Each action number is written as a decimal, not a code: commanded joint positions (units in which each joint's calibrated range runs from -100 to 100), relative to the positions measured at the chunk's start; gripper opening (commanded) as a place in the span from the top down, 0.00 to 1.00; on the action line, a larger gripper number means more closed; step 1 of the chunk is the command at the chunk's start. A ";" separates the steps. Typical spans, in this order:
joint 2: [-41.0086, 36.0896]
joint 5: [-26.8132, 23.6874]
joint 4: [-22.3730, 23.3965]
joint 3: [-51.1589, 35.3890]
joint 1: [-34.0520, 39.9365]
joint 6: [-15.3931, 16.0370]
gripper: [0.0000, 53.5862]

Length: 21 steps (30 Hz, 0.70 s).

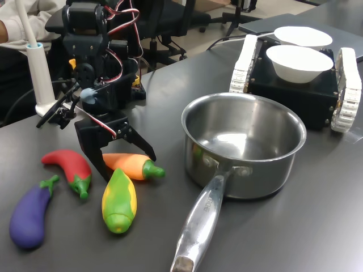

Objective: Pick up the carrot and place them in the pan

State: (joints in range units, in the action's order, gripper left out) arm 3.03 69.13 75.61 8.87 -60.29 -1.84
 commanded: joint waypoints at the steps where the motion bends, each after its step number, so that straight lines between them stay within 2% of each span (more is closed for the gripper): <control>1: -0.20 -0.93 -1.87 -0.19 1.11 -1.27 0.33; 5: 0.13 -1.07 -2.39 0.08 1.23 -1.52 0.42; 10: 0.05 -1.51 -2.90 0.81 1.34 -1.52 0.69; 13: 0.05 -1.42 -3.15 1.08 1.34 -1.52 0.81; 18: 0.13 -0.98 -3.32 1.44 1.57 -1.52 0.96; 21: -0.29 -0.88 -3.67 1.81 1.57 -1.44 0.99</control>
State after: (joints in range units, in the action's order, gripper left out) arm 1.94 67.91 74.67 10.68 -57.98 -1.93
